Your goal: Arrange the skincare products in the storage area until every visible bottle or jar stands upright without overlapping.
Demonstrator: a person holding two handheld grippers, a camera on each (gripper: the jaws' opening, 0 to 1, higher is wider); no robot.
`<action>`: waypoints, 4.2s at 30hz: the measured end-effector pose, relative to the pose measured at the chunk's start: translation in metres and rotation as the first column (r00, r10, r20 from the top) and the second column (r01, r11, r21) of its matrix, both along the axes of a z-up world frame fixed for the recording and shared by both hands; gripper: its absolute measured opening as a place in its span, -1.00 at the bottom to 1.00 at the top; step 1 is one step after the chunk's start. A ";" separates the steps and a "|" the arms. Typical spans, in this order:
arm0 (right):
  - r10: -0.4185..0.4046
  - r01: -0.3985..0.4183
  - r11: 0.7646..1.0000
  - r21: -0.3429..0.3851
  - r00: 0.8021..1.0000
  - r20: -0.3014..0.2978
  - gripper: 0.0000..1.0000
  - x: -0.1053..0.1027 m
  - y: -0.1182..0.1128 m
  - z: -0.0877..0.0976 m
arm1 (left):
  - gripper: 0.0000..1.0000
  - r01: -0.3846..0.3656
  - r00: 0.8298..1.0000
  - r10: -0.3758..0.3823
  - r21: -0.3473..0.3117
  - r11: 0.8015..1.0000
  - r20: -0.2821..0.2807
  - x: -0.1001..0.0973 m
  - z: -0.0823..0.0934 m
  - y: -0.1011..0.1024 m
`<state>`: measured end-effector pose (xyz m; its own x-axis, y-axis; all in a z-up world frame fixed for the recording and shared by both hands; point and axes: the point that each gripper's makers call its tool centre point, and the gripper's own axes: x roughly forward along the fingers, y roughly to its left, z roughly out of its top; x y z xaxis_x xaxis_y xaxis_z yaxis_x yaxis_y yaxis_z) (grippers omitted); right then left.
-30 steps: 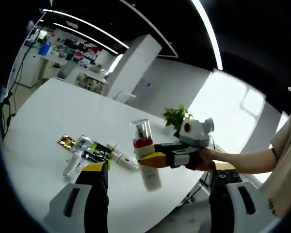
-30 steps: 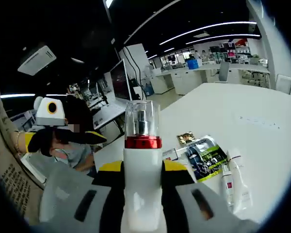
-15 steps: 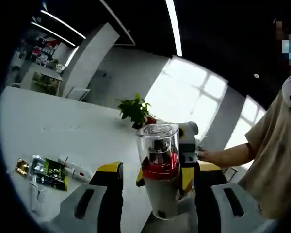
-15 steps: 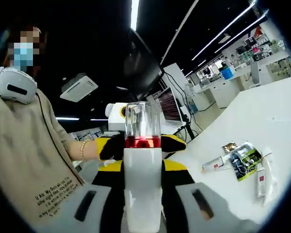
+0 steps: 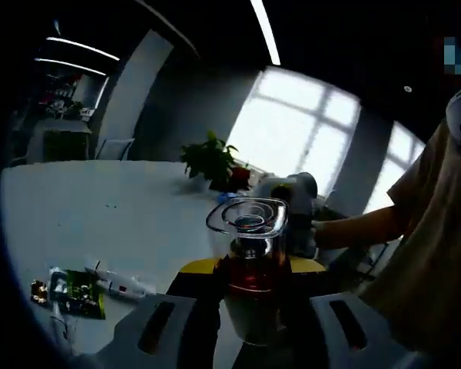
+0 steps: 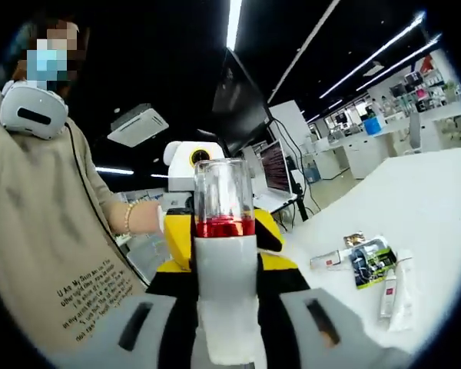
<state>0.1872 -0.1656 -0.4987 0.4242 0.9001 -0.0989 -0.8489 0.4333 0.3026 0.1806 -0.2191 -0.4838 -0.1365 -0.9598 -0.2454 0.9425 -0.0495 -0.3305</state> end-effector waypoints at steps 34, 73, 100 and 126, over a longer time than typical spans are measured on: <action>-0.095 0.135 0.884 -0.448 0.989 0.112 -0.39 0.025 -0.107 -0.158 | -0.49 0.139 0.955 -0.196 0.246 0.959 0.223 0.013 -0.134 -0.095; -0.159 0.209 0.853 -0.479 0.977 0.144 -0.37 0.089 -0.155 -0.171 | -0.46 0.157 0.923 -0.238 0.269 0.950 0.301 0.076 -0.147 -0.140; -0.592 0.559 0.710 -0.428 0.803 0.066 0.70 0.052 -0.142 -0.138 | 0.70 -0.023 0.982 -0.021 0.228 0.973 0.188 0.076 -0.113 -0.045; -0.744 0.666 0.618 -0.417 0.668 -0.037 0.99 -0.003 -0.078 -0.130 | 0.94 -0.333 0.942 0.333 0.222 0.916 0.040 0.083 -0.123 0.152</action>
<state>0.1845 -0.2439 -0.6287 0.8495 0.2161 -0.4813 -0.1773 0.9761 0.1254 0.2633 -0.0673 -0.6073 0.1820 -0.8704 -0.4575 0.8924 0.3416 -0.2949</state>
